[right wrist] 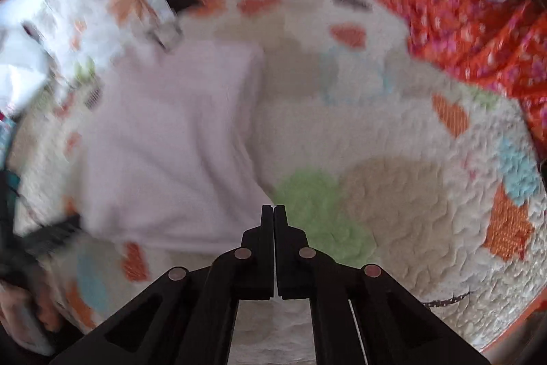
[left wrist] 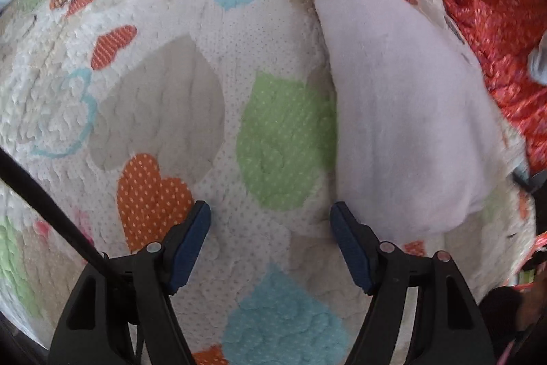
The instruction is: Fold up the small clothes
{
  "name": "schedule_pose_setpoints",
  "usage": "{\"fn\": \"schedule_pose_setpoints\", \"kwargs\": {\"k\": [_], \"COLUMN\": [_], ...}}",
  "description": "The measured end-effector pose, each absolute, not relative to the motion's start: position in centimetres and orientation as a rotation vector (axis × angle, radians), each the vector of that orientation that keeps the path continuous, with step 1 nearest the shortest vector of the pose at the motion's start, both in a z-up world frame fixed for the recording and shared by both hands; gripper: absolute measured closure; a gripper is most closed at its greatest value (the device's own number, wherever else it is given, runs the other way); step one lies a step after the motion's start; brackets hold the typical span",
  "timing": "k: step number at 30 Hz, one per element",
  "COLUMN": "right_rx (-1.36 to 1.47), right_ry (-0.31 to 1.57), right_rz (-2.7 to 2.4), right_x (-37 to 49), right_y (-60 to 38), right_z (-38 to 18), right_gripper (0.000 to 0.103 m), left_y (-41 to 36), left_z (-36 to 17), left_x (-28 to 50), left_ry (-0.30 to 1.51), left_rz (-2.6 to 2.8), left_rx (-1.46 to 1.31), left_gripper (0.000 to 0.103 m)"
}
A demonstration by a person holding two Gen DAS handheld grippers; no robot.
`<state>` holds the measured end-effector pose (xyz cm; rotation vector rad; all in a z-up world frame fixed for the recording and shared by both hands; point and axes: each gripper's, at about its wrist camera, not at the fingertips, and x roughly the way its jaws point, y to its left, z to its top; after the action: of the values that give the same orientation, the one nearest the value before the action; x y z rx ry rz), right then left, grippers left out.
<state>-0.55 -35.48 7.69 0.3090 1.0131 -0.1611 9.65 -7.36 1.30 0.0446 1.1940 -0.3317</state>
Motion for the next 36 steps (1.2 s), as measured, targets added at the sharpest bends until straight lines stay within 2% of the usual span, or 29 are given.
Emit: {"fn": "schedule_pose_setpoints", "kwargs": {"k": [4,10,14,19,23,26,27,29,30,31,32,34,35,36], "right_rx": [0.307,0.274,0.328,0.259,0.232,0.236,0.292,0.488,0.58,0.673,0.741,0.783,0.792,0.818], "right_ry": [0.904,0.885,0.931,1.065,1.062,1.006,0.966,0.923,0.918,0.916,0.927,0.982,1.013,1.024], "right_rz": [-0.041,0.074,0.097,0.058,0.028,0.052,0.095,0.229,0.288,0.346,0.385,0.382,0.366,0.365], "right_x": [1.2,7.9,14.4,20.6,21.6,20.2,19.3,17.3,16.6,15.8,15.2,14.6,14.5,14.5], "right_y": [-32.5,-27.1,-24.9,-22.6,-22.4,-22.6,-23.2,-24.9,-25.7,-26.4,-26.9,-27.3,-27.5,-27.8], "right_z": [10.9,10.6,9.0,4.1,4.0,6.7,7.7,8.7,8.5,7.8,6.7,4.0,2.3,1.1], "right_gripper": [0.102,0.102,0.102,0.102,0.102,0.102,0.101,0.091,0.081,0.077,0.077,0.08,0.086,0.103], "left_y": [-6.8,-3.5,-2.0,-0.9,-0.8,-0.3,-0.1,0.2,0.3,0.5,0.7,0.9,0.9,0.8], "left_z": [2.1,4.4,4.6,4.8,5.4,5.5,5.6,5.7,5.7,5.7,5.7,5.8,5.8,5.8], "left_x": [9.1,9.2,10.3,11.3,11.3,11.3,11.3,11.4,11.4,11.5,11.5,11.5,11.5,11.4], "left_ry": [1.178,1.091,1.092,1.111,1.09,1.093,1.092,1.088,1.086,1.085,1.084,1.08,1.074,1.066], "left_rz": [-0.342,-0.323,-0.303,-0.3,-0.292,-0.29,-0.288,-0.28,-0.274,-0.271,-0.268,-0.26,-0.252,-0.24], "left_rx": [0.019,-0.1,-0.15,-0.22,-0.222,-0.239,-0.245,-0.254,-0.262,-0.268,-0.274,-0.277,-0.269,-0.254], "left_gripper": [0.031,0.031,0.031,0.031,0.031,0.031,0.031,0.031,0.031,0.031,0.031,0.031,0.031,0.031]}}
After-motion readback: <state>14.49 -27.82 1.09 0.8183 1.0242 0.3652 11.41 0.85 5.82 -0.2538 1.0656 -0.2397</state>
